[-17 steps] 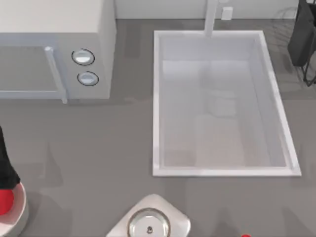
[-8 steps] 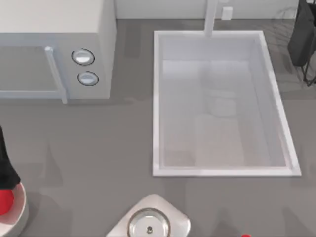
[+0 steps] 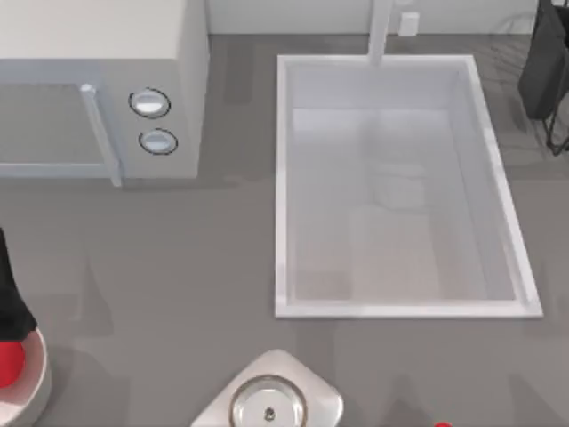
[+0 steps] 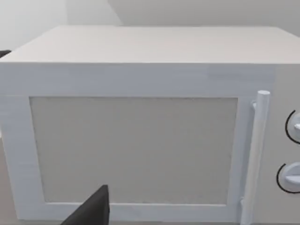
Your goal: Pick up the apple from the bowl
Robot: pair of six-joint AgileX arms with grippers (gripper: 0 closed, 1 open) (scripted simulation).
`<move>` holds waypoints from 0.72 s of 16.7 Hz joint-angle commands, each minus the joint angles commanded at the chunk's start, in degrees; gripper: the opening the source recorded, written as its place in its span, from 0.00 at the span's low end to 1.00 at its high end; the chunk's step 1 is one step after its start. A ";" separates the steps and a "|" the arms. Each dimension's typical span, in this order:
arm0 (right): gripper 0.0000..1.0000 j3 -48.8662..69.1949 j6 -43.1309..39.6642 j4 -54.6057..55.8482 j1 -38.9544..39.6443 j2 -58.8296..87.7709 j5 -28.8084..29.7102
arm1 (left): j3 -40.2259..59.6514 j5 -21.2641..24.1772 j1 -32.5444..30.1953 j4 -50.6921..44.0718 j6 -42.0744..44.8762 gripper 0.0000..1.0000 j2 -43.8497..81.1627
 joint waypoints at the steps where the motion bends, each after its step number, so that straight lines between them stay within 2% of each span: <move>1: 1.00 0.00 0.00 0.00 0.00 0.00 0.00 | 0.07 0.00 0.00 -0.08 0.00 1.00 0.08; 6: 1.00 0.00 0.00 0.00 0.00 0.00 0.00 | 7.56 0.00 0.33 -9.02 0.47 1.00 9.41; 12: 1.00 0.00 0.00 0.00 0.00 0.00 0.00 | 25.40 0.01 1.09 -31.55 1.58 1.00 37.89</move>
